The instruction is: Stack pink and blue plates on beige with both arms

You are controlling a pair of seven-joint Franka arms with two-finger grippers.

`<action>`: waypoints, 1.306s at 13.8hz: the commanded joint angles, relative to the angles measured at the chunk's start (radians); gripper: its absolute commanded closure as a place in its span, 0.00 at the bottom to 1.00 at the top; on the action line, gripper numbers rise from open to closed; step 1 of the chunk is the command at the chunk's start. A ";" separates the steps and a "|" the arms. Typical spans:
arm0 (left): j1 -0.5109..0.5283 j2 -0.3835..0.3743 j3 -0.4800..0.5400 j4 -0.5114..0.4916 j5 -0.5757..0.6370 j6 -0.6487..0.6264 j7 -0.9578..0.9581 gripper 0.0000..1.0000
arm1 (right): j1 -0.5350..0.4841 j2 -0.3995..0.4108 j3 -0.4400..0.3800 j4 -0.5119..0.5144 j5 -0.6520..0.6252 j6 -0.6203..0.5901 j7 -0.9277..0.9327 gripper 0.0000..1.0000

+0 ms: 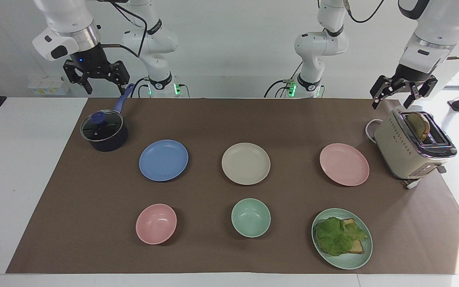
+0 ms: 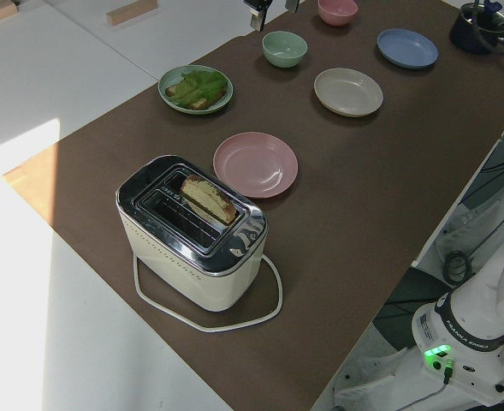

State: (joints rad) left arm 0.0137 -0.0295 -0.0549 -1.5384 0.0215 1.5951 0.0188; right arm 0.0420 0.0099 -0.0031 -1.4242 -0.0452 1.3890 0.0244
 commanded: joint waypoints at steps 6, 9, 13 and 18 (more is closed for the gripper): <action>0.005 -0.007 -0.003 -0.005 0.009 -0.012 0.000 0.00 | -0.007 -0.004 0.006 0.002 0.005 0.008 0.014 0.00; 0.008 -0.007 -0.002 -0.006 0.009 -0.009 -0.005 0.00 | -0.007 -0.004 0.006 0.002 0.005 0.008 0.012 0.00; 0.087 -0.015 0.003 -0.173 -0.006 0.029 0.007 0.00 | -0.007 -0.004 0.006 0.002 0.005 0.007 0.012 0.00; 0.144 0.052 0.004 -0.433 -0.006 0.357 0.013 0.00 | -0.007 -0.004 0.003 0.002 0.004 0.007 0.011 0.00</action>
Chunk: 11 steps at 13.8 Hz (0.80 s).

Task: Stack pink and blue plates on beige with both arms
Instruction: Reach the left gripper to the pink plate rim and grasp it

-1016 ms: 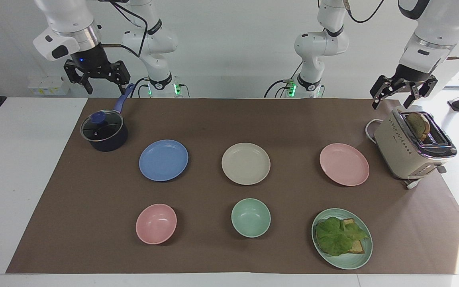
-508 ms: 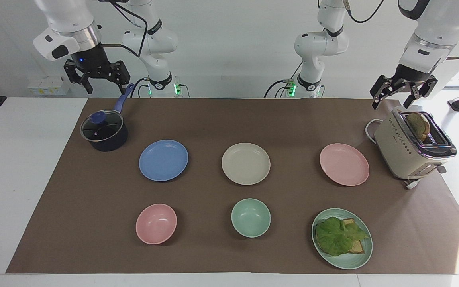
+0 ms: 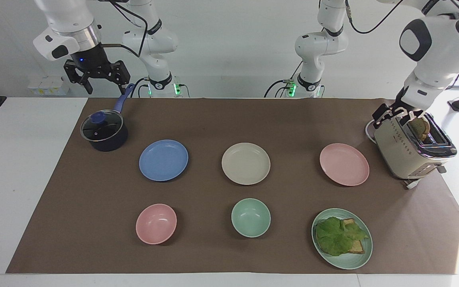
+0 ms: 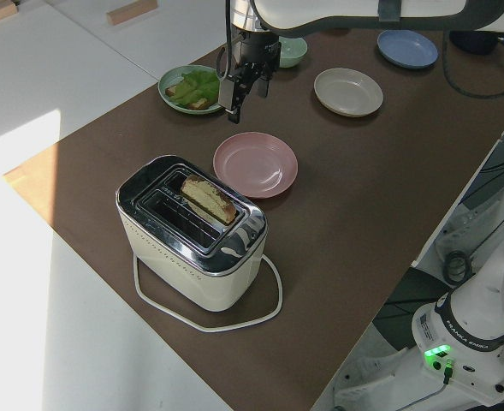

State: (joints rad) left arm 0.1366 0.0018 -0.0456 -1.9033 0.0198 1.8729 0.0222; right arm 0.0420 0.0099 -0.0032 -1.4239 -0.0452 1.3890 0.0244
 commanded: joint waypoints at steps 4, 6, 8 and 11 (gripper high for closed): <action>0.017 0.159 -0.007 -0.111 -0.004 0.234 -0.005 0.00 | -0.007 -0.004 0.002 0.002 0.004 0.007 0.011 0.00; 0.026 0.182 -0.005 -0.152 -0.004 0.302 -0.008 0.00 | -0.007 -0.004 0.002 0.002 0.004 0.007 0.011 0.00; 0.029 0.187 -0.005 -0.172 -0.004 0.313 -0.014 0.00 | -0.007 -0.004 0.002 0.002 0.004 0.007 0.011 0.00; 0.034 0.170 -0.005 -0.209 -0.004 0.287 -0.099 0.00 | -0.007 -0.004 0.002 0.002 0.004 0.007 0.011 0.00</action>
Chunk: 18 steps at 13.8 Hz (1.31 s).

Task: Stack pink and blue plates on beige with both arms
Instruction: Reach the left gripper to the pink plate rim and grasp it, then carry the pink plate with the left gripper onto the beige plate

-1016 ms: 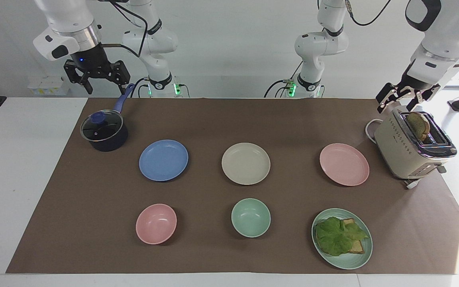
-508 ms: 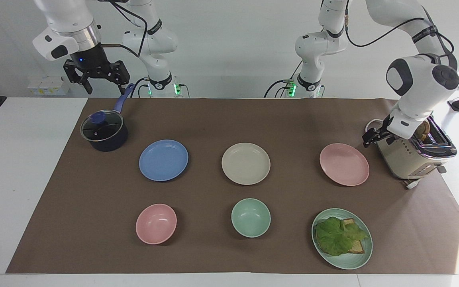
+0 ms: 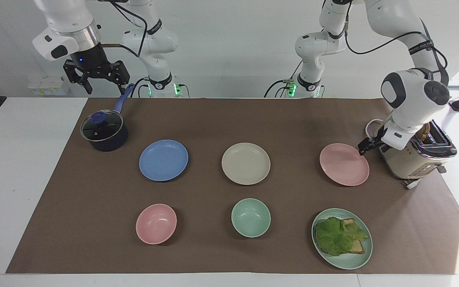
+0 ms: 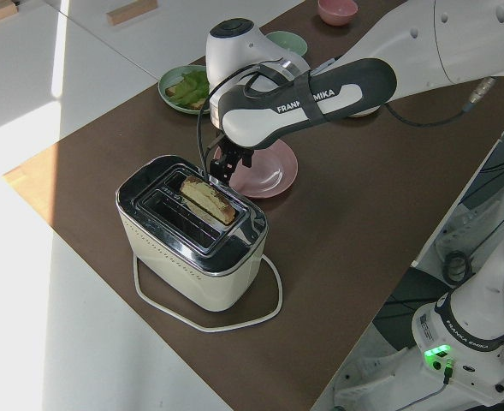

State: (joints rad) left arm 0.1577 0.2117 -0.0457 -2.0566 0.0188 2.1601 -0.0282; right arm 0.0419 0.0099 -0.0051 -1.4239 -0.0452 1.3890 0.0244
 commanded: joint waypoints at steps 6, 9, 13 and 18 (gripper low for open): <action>0.026 -0.063 -0.005 -0.082 -0.003 -0.055 -0.078 0.74 | -0.007 -0.004 0.004 0.002 0.004 0.007 0.011 0.00; 0.026 -0.063 -0.005 -0.080 -0.003 -0.071 -0.068 1.00 | -0.007 -0.004 0.005 0.002 0.004 0.007 0.011 0.00; 0.010 -0.063 -0.008 0.013 -0.002 -0.231 -0.071 1.00 | -0.007 -0.004 0.005 0.002 0.004 0.007 0.011 0.00; -0.055 -0.081 -0.033 0.246 -0.075 -0.564 -0.149 1.00 | -0.007 -0.004 0.005 0.002 0.004 0.007 0.011 0.00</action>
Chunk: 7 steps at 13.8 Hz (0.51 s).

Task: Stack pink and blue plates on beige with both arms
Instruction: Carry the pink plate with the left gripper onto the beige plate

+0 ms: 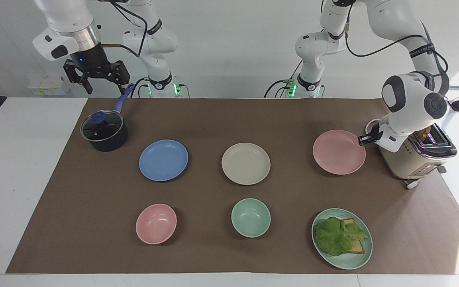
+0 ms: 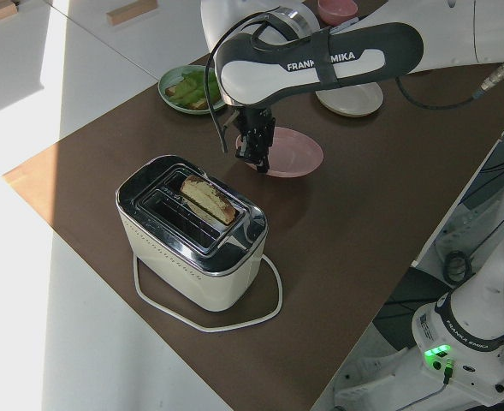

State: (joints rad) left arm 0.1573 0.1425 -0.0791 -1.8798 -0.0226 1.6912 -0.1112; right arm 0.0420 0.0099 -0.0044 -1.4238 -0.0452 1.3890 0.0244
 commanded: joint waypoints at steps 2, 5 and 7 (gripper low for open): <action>-0.152 -0.030 -0.014 0.058 -0.039 -0.091 -0.100 1.00 | -0.007 -0.004 0.004 0.002 0.004 0.007 0.011 0.00; -0.319 -0.037 -0.016 0.045 -0.068 -0.044 -0.143 1.00 | -0.007 -0.004 0.001 0.000 0.004 0.007 0.011 0.00; -0.430 -0.020 -0.014 -0.001 -0.120 0.087 -0.165 1.00 | -0.007 -0.004 0.001 0.002 0.004 0.007 0.011 0.00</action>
State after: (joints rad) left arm -0.1856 0.1177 -0.1134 -1.8325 -0.1027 1.6751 -0.2624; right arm 0.0419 0.0099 -0.0058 -1.4238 -0.0452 1.3890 0.0244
